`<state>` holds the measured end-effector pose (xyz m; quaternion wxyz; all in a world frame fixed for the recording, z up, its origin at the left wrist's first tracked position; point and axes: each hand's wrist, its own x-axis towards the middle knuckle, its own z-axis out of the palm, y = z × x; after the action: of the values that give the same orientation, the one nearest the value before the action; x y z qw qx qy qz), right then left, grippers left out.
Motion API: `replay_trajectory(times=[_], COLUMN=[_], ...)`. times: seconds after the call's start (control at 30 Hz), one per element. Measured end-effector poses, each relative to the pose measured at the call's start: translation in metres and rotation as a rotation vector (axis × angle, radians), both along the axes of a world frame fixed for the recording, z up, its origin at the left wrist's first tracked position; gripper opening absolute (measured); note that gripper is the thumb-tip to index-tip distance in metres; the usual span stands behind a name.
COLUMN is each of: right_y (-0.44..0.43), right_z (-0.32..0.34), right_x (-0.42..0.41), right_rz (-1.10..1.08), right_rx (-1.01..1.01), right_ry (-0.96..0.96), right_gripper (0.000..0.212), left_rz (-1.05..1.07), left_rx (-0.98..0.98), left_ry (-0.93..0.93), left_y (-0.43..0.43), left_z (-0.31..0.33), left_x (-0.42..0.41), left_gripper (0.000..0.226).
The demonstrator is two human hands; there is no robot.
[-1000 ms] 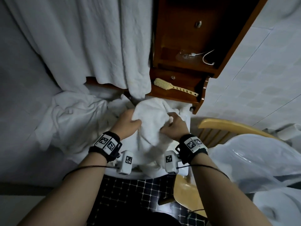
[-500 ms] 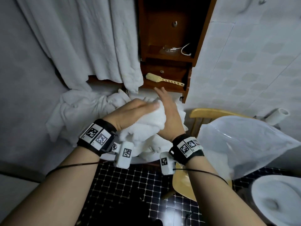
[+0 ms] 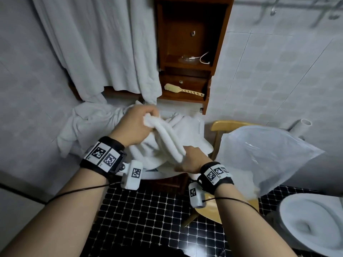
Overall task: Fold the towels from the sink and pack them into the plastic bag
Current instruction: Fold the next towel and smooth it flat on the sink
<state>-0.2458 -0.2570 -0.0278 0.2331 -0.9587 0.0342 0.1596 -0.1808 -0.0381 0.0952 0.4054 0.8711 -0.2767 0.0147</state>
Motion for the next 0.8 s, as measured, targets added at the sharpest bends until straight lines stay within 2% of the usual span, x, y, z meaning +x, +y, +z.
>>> replay_trajectory(times=[0.07, 0.1, 0.17, 0.23, 0.27, 0.37, 0.43, 0.5, 0.53, 0.6, 0.63, 0.67, 0.7, 0.73, 0.77, 0.8], right_y=[0.002, 0.007, 0.016, 0.032, 0.045, 0.087, 0.114, 0.13, 0.136, 0.145, 0.153, 0.162, 0.172, 0.183, 0.194, 0.201], right_z=[-0.013, -0.019, -0.033, -0.039, -0.033, 0.004, 0.03, 0.052, 0.062, 0.082, 0.09, 0.099, 0.107, 0.112, 0.116, 0.119], right_x=[-0.003, -0.005, -0.006, -0.004, -0.003, -0.001, 0.005, 0.009, 0.01, 0.009, 0.006, 0.002, -0.002, -0.006, -0.01, -0.013], right_rz=[-0.068, -0.094, -0.11, -0.106, -0.134, -0.338, -0.443, -0.451, -0.413, -0.3, -0.234, -0.171, -0.118, -0.078, -0.056, -0.062], right_rx=[-0.115, -0.133, -0.027, 0.149, 0.233, 0.484, 0.654, 0.724, 0.733, 0.694, 0.653, 0.635, 0.649, 0.697, 0.772, 0.858], right_ry=[0.001, -0.008, -0.059, -0.174, -0.245, -0.464, -0.583, -0.645, -0.662, -0.681, -0.7, -0.715, -0.72, -0.719, -0.714, -0.716], right_gripper=[0.044, 0.032, 0.013, 0.014, 0.015, 0.015, 0.019, 0.021, 0.021, 0.019, 0.017, 0.014, 0.011, 0.007, 0.004, 0.014], left_rz=[0.205, 0.296, 0.454, 0.522, 0.527, 0.502, 0.455, 0.384, 0.315, 0.064, -0.072, -0.184, -0.254, -0.295, -0.32, -0.325], left_rx=[-0.156, -0.267, -0.479, -0.594, -0.591, -0.421, -0.228, 0.029, 0.164, 0.34, 0.354, 0.327, 0.268, 0.196, 0.172, 0.158], left_ry=[-0.176, -0.256, -0.339, -0.322, -0.301, -0.171, -0.006, 0.167, 0.221, 0.269, 0.291, 0.316, 0.34, 0.358, 0.288, 0.188], left_y=[0.014, 0.024, 0.04, 0.055, 0.064, 0.082, 0.097, 0.112, 0.12, 0.131, 0.132, 0.127, 0.122, 0.117, 0.116, 0.118], left_z=[0.005, 0.008, 0.016, 0.025, 0.027, 0.024, 0.014, 0.002, -0.003, -0.01, -0.011, -0.011, -0.01, -0.014, -0.012, -0.011], left_x=[0.004, 0.006, 0.008, 0.007, 0.007, 0.009, 0.013, 0.014, 0.013, 0.008, 0.003, -0.003, -0.012, -0.016, -0.019, -0.02], left_gripper=[0.027, 0.024, 0.021, 0.025, 0.028, 0.041, 0.038, 0.038, 0.05, 0.088, 0.102, 0.104, 0.089, 0.061, 0.033, 0.016])
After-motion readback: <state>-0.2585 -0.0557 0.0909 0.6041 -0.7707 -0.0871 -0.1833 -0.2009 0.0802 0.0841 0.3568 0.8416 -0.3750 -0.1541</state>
